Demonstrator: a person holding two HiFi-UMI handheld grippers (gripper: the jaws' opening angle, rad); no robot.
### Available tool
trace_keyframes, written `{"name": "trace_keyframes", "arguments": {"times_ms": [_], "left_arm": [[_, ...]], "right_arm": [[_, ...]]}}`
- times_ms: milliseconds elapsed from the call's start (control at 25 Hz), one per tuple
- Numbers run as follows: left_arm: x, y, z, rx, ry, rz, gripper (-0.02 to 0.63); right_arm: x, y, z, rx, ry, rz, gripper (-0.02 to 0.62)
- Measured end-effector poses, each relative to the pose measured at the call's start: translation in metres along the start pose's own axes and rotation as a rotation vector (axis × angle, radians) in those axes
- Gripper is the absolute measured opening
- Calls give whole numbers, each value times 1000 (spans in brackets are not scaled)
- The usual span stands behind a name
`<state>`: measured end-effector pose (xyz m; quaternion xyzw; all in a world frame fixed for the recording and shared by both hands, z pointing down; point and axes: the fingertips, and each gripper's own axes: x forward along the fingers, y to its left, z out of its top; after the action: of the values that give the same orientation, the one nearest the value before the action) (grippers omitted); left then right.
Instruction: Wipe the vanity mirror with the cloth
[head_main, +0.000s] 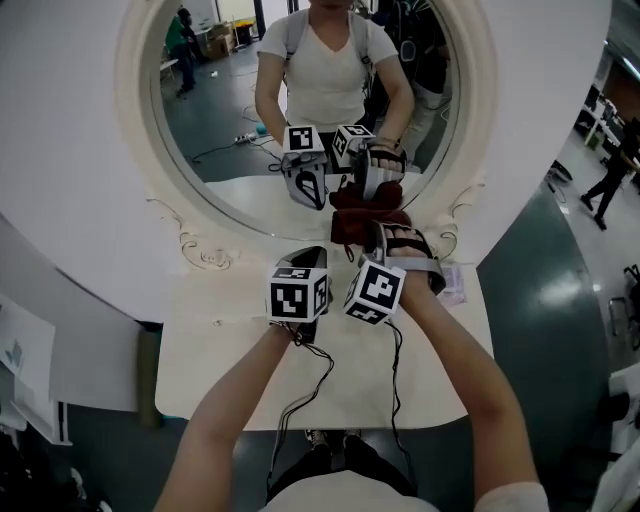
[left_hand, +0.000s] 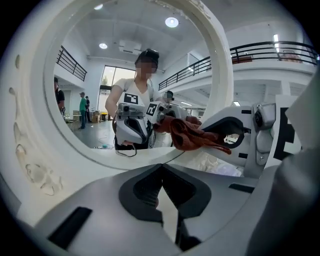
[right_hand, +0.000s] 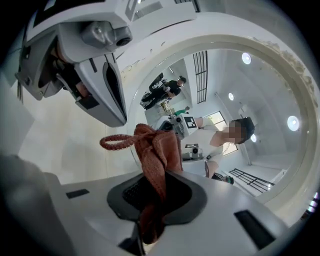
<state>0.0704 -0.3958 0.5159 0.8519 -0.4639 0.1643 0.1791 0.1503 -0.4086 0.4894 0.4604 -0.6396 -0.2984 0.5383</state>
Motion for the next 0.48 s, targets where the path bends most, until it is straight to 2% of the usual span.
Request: {"name": "trace_keyframes", "arguments": {"times_ms": [200,480], "left_arm": [[1,18,-29,-15,32,17,11],[-3,25,-40,-28,40,18,11]], "right_arm": [[15,34,11,2,-13,51,60],[21,50,20,4,-18,86,60]]}}
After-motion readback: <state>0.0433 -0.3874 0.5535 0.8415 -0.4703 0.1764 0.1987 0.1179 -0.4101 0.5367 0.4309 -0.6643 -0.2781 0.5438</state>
